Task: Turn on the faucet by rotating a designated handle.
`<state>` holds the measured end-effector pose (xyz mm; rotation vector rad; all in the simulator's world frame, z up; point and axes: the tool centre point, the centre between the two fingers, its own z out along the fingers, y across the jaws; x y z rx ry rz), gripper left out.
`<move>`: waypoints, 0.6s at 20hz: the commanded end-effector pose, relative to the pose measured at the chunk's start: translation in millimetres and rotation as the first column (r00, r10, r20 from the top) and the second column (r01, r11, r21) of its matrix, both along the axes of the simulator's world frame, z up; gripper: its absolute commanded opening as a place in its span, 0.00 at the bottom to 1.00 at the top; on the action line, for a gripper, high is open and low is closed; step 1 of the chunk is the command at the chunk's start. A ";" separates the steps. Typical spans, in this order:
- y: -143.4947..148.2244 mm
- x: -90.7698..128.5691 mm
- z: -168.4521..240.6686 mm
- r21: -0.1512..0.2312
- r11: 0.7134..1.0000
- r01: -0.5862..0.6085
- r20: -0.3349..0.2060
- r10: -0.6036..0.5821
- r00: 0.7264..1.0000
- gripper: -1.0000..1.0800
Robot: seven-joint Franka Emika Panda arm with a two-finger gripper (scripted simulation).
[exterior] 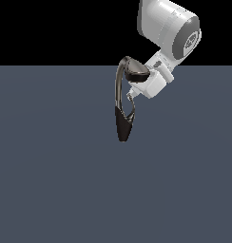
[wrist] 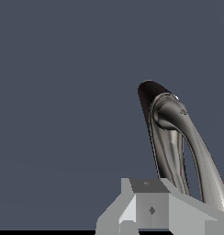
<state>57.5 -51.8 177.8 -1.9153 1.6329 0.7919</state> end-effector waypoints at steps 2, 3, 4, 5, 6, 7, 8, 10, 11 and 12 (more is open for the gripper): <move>0.6 -7.8 2.1 0.000 1.000 0.000 0.000 0.000 1.000 0.00; 0.8 -10.4 2.7 0.000 1.000 0.000 0.000 0.000 1.000 0.00; 1.1 -13.1 3.3 0.000 1.000 0.000 0.000 0.000 1.000 0.00; 1.3 -15.8 3.9 0.000 1.000 0.000 0.000 0.000 1.000 0.00; 1.6 -18.5 4.5 0.000 1.000 0.000 0.000 0.000 1.000 0.00; 1.8 -21.2 5.2 0.000 1.000 0.000 0.000 0.000 1.000 0.00; 2.1 -24.0 5.8 0.000 1.000 0.000 0.000 0.000 1.000 0.00; 2.1 -29.6 7.1 0.000 1.000 0.001 0.001 -0.001 1.000 0.00; 2.4 -32.4 7.8 0.000 1.000 0.001 0.001 -0.001 1.000 0.00; 2.6 -35.3 8.5 0.000 1.000 0.001 0.001 -0.001 1.000 0.00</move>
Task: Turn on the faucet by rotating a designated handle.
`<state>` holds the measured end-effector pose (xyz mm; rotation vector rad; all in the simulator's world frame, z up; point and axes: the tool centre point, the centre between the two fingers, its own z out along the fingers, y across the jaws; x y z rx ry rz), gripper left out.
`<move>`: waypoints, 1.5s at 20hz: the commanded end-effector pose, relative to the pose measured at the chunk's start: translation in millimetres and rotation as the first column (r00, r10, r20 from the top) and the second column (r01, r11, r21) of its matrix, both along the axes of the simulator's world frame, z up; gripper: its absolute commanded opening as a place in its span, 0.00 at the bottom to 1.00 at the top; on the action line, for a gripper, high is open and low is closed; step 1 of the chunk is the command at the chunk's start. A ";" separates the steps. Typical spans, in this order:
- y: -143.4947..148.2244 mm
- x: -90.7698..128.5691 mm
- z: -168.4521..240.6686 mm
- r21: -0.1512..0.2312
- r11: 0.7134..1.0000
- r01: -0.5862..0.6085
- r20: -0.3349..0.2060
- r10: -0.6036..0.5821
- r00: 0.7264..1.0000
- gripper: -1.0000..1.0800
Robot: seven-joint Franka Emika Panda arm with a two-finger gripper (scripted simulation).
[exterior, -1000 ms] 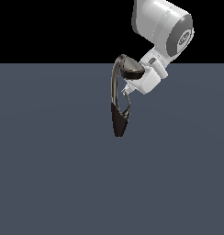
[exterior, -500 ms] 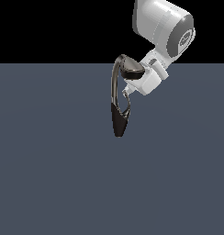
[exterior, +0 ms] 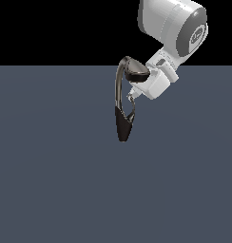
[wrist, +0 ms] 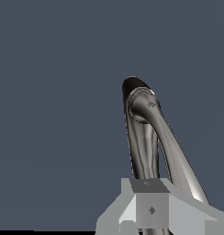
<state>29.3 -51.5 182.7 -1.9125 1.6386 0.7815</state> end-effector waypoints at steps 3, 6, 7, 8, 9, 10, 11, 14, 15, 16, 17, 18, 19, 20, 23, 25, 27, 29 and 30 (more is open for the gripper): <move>3.1 -15.7 5.5 0.004 1.000 -0.006 -0.004 0.006 1.000 0.00; -3.1 -13.2 1.2 -0.002 1.000 0.004 0.001 -0.004 1.000 0.00; -4.3 -16.7 0.3 -0.001 1.000 0.003 0.001 -0.003 1.000 0.00; -5.5 -20.3 -0.5 -0.001 1.000 0.003 0.001 -0.003 1.000 0.00; -6.8 -24.0 -1.3 0.000 1.000 0.002 0.000 -0.002 1.000 0.00; -8.0 -27.7 -2.2 0.000 1.000 0.001 0.000 -0.001 1.000 0.00; -9.3 -31.4 -3.1 0.001 1.000 0.001 -0.001 -0.001 1.000 0.00; -13.3 -42.8 -5.8 0.002 1.000 -0.002 -0.002 0.002 1.000 0.00; -14.7 -46.6 -6.6 0.003 1.000 -0.002 -0.002 0.002 1.000 0.00; -16.0 -50.5 -7.5 0.003 1.000 -0.003 -0.003 0.003 1.000 0.00; -17.5 -54.4 -8.5 0.003 1.000 -0.004 -0.003 0.004 1.000 0.00; -18.9 -58.4 -9.4 0.004 1.000 -0.005 -0.003 0.005 1.000 0.00; -20.5 -62.4 -10.2 0.004 1.000 -0.005 -0.004 0.005 1.000 0.00; -20.5 -62.4 -10.2 0.004 1.000 -0.005 -0.004 0.005 1.000 0.00; -22.4 -55.4 -10.8 0.003 1.000 -0.013 0.014 0.013 1.000 0.00; -32.5 -60.2 -20.9 0.003 1.000 -0.011 0.009 0.011 1.000 0.00; -42.5 -65.1 -30.7 0.004 1.000 -0.009 0.004 0.009 1.000 0.00; -52.4 -69.9 -40.4 0.004 1.000 -0.007 -0.001 0.007 1.000 0.00; -57.3 -72.2 -45.2 0.004 1.000 -0.006 -0.004 0.006 1.000 0.00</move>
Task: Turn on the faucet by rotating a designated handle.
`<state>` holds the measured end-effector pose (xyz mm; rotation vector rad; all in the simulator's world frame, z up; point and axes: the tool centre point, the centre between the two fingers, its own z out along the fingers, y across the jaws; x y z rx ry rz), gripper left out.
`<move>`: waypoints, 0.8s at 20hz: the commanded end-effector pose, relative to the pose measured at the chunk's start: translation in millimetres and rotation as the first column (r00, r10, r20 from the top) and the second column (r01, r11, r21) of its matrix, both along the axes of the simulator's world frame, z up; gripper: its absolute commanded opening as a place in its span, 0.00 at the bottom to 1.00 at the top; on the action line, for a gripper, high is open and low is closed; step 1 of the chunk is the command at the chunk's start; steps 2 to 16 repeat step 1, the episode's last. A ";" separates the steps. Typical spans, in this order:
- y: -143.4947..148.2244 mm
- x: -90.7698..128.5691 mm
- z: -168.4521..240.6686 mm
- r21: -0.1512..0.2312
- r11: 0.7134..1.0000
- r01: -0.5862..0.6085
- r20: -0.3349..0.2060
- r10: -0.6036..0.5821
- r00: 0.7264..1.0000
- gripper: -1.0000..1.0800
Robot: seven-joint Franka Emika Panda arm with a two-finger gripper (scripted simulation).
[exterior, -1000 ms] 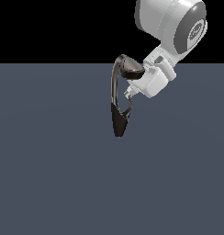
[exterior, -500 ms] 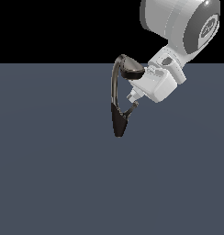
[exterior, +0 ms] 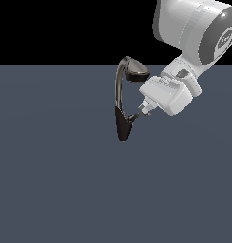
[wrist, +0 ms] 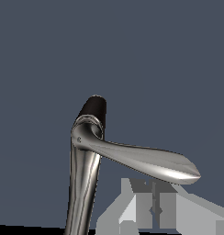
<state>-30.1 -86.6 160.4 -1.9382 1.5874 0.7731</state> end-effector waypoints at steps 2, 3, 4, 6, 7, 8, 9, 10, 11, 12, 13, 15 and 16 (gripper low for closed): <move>-22.2 -12.9 -22.9 -0.007 1.000 0.027 -0.030 -0.027 0.999 0.00; -22.2 -12.9 -22.9 -0.007 1.000 0.027 -0.030 -0.027 0.999 0.00; -22.2 -12.9 -22.9 -0.007 1.000 0.027 -0.030 -0.027 0.999 0.00; -22.2 -12.9 -22.9 -0.007 1.000 0.027 -0.030 -0.027 0.999 0.00; -22.2 -12.9 -22.9 -0.007 1.000 0.027 -0.030 -0.027 0.999 0.00; -22.2 -12.9 -22.9 -0.007 1.000 0.027 -0.030 -0.027 0.999 0.00; -22.2 -12.9 -22.9 -0.007 1.000 0.027 -0.030 -0.027 0.999 0.00; -22.2 -12.9 -22.9 -0.007 1.000 0.027 -0.030 -0.027 0.999 0.00; -22.2 -12.9 -22.9 -0.007 1.000 0.027 -0.030 -0.027 0.999 0.00; -22.2 -12.9 -22.9 -0.007 1.000 0.027 -0.030 -0.027 0.999 0.00; -22.2 -12.9 -22.9 -0.007 1.000 0.027 -0.030 -0.027 0.999 0.00; -22.2 -12.9 -22.9 -0.007 1.000 0.027 -0.030 -0.027 0.999 0.00; -22.2 -12.9 -22.9 -0.007 1.000 0.027 -0.030 -0.027 0.999 0.00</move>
